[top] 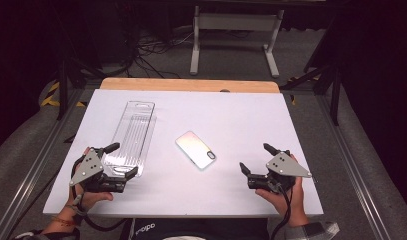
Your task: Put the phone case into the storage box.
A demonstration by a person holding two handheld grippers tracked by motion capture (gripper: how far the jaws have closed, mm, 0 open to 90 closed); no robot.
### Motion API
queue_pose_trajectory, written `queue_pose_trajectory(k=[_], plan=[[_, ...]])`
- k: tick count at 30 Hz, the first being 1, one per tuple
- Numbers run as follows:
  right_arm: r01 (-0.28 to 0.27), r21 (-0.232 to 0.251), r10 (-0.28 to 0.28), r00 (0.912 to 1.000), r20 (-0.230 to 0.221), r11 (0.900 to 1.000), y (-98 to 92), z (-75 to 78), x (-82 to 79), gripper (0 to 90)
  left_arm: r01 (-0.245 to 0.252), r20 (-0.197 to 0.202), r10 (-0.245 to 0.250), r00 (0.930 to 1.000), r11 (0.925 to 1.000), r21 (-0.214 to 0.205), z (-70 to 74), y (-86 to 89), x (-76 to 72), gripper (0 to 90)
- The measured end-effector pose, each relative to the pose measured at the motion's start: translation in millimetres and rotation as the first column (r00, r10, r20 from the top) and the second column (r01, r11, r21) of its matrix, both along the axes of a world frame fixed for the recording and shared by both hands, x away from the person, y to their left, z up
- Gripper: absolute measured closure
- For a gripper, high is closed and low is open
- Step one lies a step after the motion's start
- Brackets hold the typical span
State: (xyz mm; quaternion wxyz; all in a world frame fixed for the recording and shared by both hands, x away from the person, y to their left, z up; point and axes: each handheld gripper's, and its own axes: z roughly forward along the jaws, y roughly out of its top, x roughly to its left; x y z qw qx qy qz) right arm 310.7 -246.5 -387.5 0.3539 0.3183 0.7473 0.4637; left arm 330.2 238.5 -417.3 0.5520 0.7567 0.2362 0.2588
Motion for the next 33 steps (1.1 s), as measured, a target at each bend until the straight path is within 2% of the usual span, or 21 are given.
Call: queue_pose_trajectory(k=[2, 4, 10, 13, 15, 17, 19, 20, 21, 22, 24, 27, 28, 29, 30, 33], plan=[[-0.008, 0.002, 0.008, 0.9999, -0.013, 1.0000, 3.2, -2.7, 0.7, 8.5, 0.004, -0.002, -0.004, 1.0000, 1.0000, -0.001, -0.6, -0.9, 0.5, 5.7], [-0.030, 0.011, 0.030, 0.9993, -0.020, 0.9995, 5.2, -5.3, -1.1, 10.4, 0.017, -0.021, -0.017, 0.9996, 0.9999, -0.003, -3.0, -2.7, 0.0, 6.3], [-0.058, 0.007, 0.058, 0.9969, -0.053, 0.9983, 15.6, -7.1, 0.8, 9.8, 0.013, -0.018, -0.012, 0.9998, 0.9999, 0.009, -5.5, -2.3, -4.2, 5.8], [-0.056, -0.044, 0.053, 0.9968, -0.060, 0.9974, 25.9, -6.6, 5.5, 10.4, 0.012, -0.017, -0.011, 0.9998, 0.9996, 0.025, -6.6, -2.1, -5.4, 5.7], [-0.069, -0.043, 0.065, 0.9943, -0.084, 0.9967, 31.3, -5.8, 10.9, 11.1, 0.010, -0.025, -0.009, 0.9996, 0.9996, 0.026, -8.0, -1.4, -6.8, 5.6], [-0.045, -0.081, 0.034, 0.9903, -0.134, 0.9957, 38.4, -3.8, 21.2, 11.4, 0.004, -0.026, -0.004, 0.9996, 0.9999, 0.016, -8.1, -0.9, -7.5, 5.2], [-0.045, -0.093, 0.028, 0.9840, -0.176, 0.9947, 41.8, -1.5, 31.1, 12.5, 0.003, -0.018, -0.002, 0.9998, 0.9995, 0.032, -7.5, -1.1, -8.8, 5.1], [-0.045, -0.093, 0.028, 0.9840, -0.176, 0.9947, 41.8, -1.5, 31.1, 12.5, 0.003, -0.018, -0.002, 0.9998, 0.9995, 0.032, -7.5, -1.1, -8.8, 5.1], [-0.049, -0.094, 0.030, 0.9802, -0.196, 0.9943, 43.2, 0.1, 35.3, 12.5, 0.004, -0.019, -0.003, 0.9998, 0.9993, 0.038, -8.5, -2.3, -9.4, 5.1], [-0.055, -0.098, 0.032, 0.9729, -0.229, 0.9937, 46.1, 1.7, 40.4, 12.5, 0.008, -0.020, -0.007, 0.9998, 0.9985, 0.054, -9.2, -2.9, -9.4, 5.1], [-0.050, -0.100, 0.024, 0.9688, -0.247, 0.9937, 52.8, 5.1, 47.8, 12.5, 0.006, -0.020, -0.005, 0.9998, 0.9979, 0.064, -10.6, -4.5, -9.1, 5.1], [-0.060, -0.125, 0.021, 0.9564, -0.291, 0.9903, 64.4, 7.0, 57.5, 12.5, 0.009, -0.029, -0.006, 0.9995, 0.9974, 0.071, -11.5, -5.9, -9.0, 5.1], [-0.074, -0.134, 0.026, 0.9439, -0.329, 0.9882, 69.6, 6.9, 62.4, 12.5, 0.008, -0.029, -0.006, 0.9996, 0.9971, 0.076, -11.8, -6.2, -9.4, 5.1], [-0.074, -0.134, 0.026, 0.9439, -0.329, 0.9882, 69.6, 6.9, 62.4, 12.5, 0.008, -0.029, -0.006, 0.9996, 0.9971, 0.076, -11.8, -6.2, -9.4, 5.1], [-0.088, -0.143, 0.032, 0.9326, -0.360, 0.9858, 73.9, 6.5, 66.3, 12.5, 0.007, -0.027, -0.005, 0.9996, 0.9972, 0.075, -12.3, -7.2, -9.8, 5.1], [-0.125, -0.149, 0.044, 0.8888, -0.456, 0.9810, 90.1, 1.8, 81.3, 12.5, 0.009, -0.026, -0.007, 0.9996, 0.9968, 0.080, -12.1, -9.0, -9.8, 5.1]])
